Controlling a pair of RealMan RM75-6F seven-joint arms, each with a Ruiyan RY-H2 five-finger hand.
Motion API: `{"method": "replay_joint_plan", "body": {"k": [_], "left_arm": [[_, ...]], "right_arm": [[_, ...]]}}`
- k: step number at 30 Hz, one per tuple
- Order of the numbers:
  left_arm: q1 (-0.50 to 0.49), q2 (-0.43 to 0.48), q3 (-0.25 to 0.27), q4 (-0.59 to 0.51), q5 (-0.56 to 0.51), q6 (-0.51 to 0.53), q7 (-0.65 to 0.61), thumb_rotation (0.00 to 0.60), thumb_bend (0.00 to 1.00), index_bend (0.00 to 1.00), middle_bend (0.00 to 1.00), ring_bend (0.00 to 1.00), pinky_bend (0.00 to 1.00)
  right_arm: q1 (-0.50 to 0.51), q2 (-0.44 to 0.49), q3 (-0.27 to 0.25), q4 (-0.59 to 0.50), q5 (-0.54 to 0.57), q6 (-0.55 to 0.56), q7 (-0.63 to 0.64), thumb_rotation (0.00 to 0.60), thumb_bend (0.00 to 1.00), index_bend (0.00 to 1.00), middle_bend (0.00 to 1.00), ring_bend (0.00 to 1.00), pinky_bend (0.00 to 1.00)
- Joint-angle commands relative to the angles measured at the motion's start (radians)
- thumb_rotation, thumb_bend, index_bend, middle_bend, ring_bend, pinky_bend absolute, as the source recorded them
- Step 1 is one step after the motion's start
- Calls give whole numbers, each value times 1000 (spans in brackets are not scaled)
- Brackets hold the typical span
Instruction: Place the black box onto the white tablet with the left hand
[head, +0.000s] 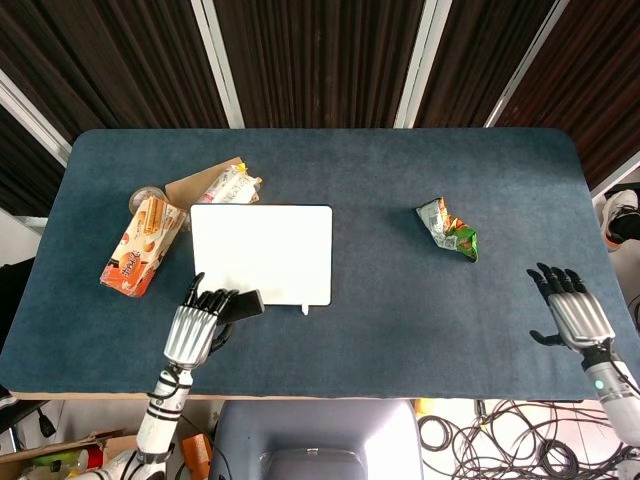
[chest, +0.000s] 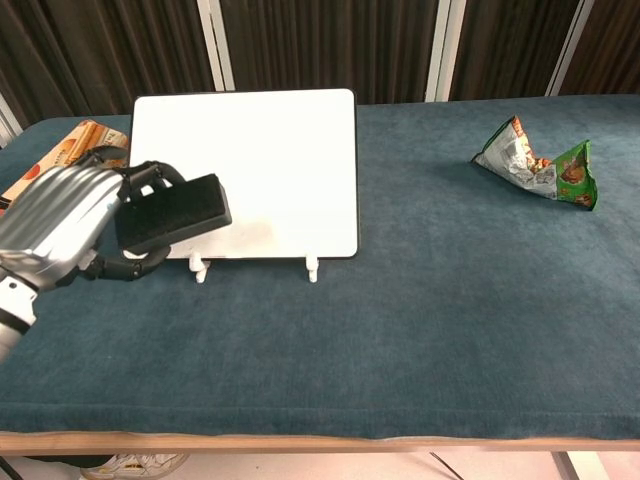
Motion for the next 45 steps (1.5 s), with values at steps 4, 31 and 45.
{"method": "replay_joint_plan", "body": {"k": [4,31,45], "left_arm": [[-161,-190,-132,365,19,49,-67,600,426,731,782,441,87],[-317,-349,-152,720,-127,-107,-89,600,331,106,256,223,27],[-291,-306,-115,631,-140,-88,-46,600,269,0,11,75,18]], "right_arm": [[-1,4,1,7,-2,-12,20,600,113,0,0,0,0],[4,1,10,33,3,-50,52,600,114,0,0,0,0],[2,2,14,35,1,-49,58,600,114,0,0,0,0]]}}
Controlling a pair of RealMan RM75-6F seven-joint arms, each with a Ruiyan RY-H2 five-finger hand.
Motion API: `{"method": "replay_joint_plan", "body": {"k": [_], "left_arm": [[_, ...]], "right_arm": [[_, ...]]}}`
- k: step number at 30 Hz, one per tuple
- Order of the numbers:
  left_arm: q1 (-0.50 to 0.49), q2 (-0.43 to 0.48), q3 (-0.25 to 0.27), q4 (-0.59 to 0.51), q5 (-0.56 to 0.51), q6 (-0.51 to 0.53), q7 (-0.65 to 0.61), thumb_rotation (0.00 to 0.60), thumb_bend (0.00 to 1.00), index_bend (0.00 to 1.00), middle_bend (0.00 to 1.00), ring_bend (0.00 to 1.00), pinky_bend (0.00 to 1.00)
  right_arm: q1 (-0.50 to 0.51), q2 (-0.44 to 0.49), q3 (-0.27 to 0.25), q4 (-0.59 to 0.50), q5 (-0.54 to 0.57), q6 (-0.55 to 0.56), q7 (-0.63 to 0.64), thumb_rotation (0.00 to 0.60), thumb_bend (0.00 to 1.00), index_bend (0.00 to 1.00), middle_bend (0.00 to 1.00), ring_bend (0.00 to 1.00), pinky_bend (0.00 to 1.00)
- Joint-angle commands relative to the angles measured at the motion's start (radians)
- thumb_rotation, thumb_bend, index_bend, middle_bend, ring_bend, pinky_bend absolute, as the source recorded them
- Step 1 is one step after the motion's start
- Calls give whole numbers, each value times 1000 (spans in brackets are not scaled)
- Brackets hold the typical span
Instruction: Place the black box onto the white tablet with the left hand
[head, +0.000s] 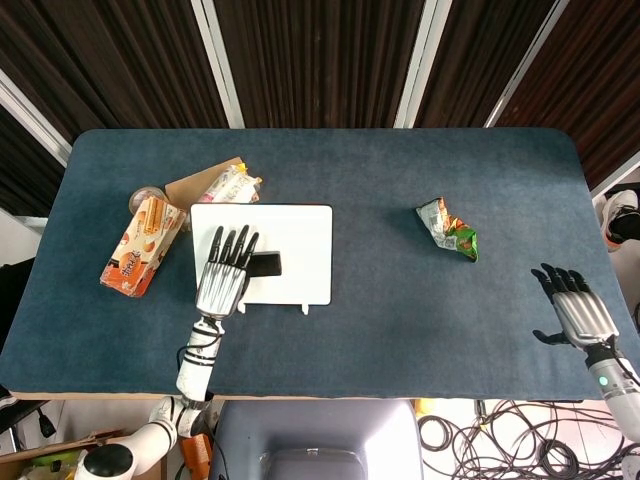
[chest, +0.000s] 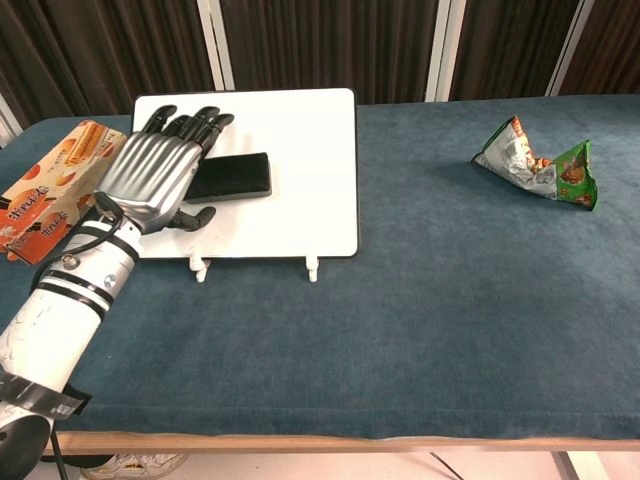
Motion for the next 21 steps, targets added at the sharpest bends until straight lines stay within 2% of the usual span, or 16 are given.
{"method": "replay_joint_plan", "body": {"k": [1,4,8,11,12,15,16,19,21], "left_arm": [[24,24,27,-48,16,35,10,600,267,0,5,58,18],[75,78,70,-161,47,96,20,600,258,0,0,15,19],[172,235,153,-438,108,197,98,600,256,0,0,0,26],[256,451,245,-778,132,206,203,600,254,0,0,0,43],[288,560,286,-936,123,190,247,600,254,0,0,0,43],[364,834,376,-1302,42,154,360,600,251,0,0,0,30],[385,902,401,-1383,18,152,368,600,251,0,0,0,24],[399,956,421,-1442,6,148,365,600,253,0,0,0,16],[428,1026,458,-1497,7,156,315,600,256,0,0,0,12]], "right_arm": [[-3,2,1,1,-1,5,4,600,114,0,0,0,0],[-8,4,1,4,-4,13,9,600,114,0,0,0,0],[-23,10,-4,-2,-14,38,14,600,114,0,0,0,0],[-55,23,-11,-32,-36,102,11,600,114,0,0,0,0],[-75,31,-14,-55,-46,141,9,600,114,0,0,0,0],[-138,54,-28,-143,-86,268,-14,600,114,0,0,0,0],[-159,60,-34,-169,-100,309,-30,600,114,0,0,0,0],[-178,63,-40,-190,-110,341,-51,600,114,0,0,0,0],[-209,64,-50,-222,-125,393,-94,600,113,0,0,0,0]]}}
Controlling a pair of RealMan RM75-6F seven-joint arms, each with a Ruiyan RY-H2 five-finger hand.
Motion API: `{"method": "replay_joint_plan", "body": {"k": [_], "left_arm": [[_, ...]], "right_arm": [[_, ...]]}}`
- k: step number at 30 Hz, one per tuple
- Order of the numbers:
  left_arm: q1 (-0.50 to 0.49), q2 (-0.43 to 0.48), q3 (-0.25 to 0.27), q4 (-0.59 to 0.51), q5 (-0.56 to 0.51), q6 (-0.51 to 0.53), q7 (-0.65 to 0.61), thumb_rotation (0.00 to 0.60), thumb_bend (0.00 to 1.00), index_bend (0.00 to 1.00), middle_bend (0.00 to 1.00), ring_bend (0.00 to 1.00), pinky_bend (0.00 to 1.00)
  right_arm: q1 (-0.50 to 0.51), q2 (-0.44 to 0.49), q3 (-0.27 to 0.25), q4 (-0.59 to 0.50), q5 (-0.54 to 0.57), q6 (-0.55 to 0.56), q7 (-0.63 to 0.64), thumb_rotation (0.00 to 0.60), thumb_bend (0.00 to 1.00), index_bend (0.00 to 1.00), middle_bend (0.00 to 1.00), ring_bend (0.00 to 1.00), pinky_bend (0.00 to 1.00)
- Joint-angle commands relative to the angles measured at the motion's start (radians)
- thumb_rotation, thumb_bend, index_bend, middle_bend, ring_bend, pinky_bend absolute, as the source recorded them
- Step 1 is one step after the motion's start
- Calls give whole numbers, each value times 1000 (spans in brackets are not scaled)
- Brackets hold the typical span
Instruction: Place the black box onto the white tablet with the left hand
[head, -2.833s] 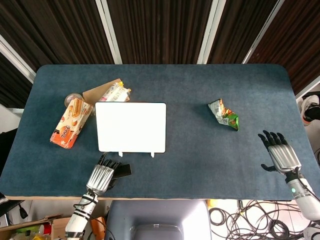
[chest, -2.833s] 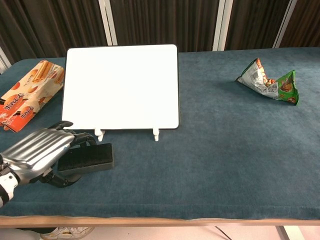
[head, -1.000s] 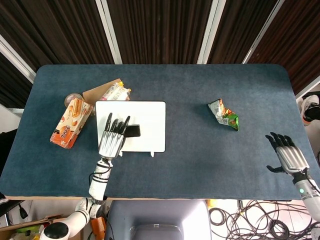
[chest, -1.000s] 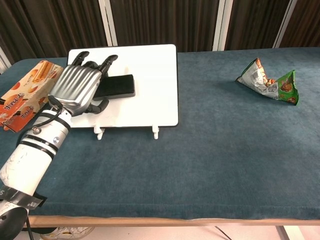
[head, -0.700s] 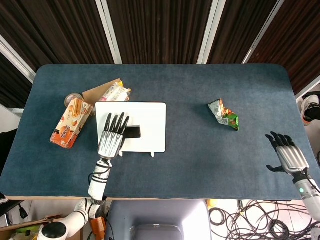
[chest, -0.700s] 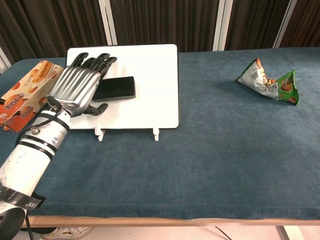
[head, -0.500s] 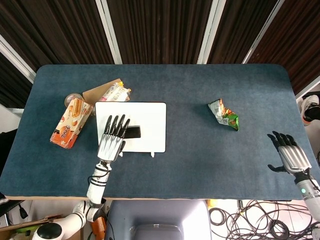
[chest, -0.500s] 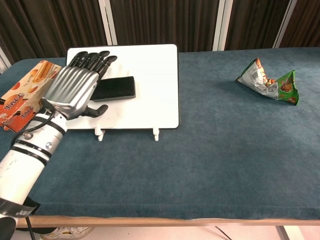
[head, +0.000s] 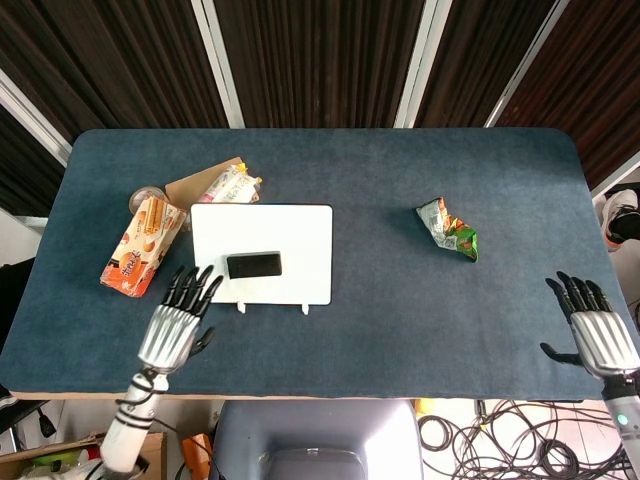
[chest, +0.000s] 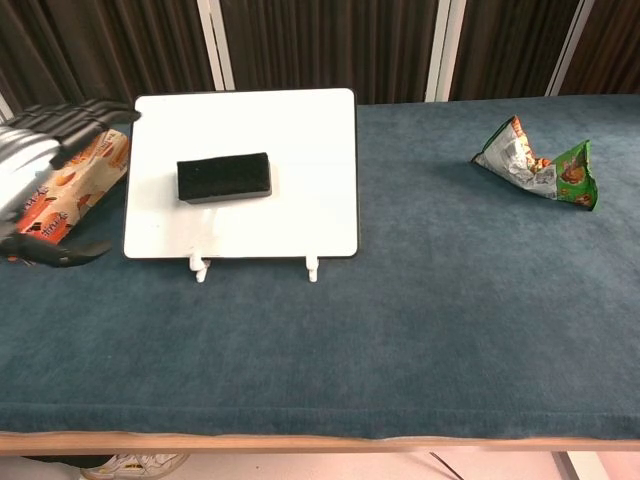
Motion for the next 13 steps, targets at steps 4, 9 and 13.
{"method": "replay_joint_plan", "body": {"k": [4,9,13], "left_arm": [[309,368,260,-136,100,180,-266,600,259,0,0,0,7],[373,336,221,-25,104,233,-381,600,268,0,0,0,7],[386,342,187,-16,90,225,-402,600,268,0,0,0,7]], "right_arm": [[-142,-38,-53,-99,-59,190,-211,600,114,0,0,0,0],[-160,-90,-32,-60,-45,214,-233,600,115,0,0,0,0],[-161,-92,-27,-52,-45,205,-226,600,114,0,0,0,0]]}}
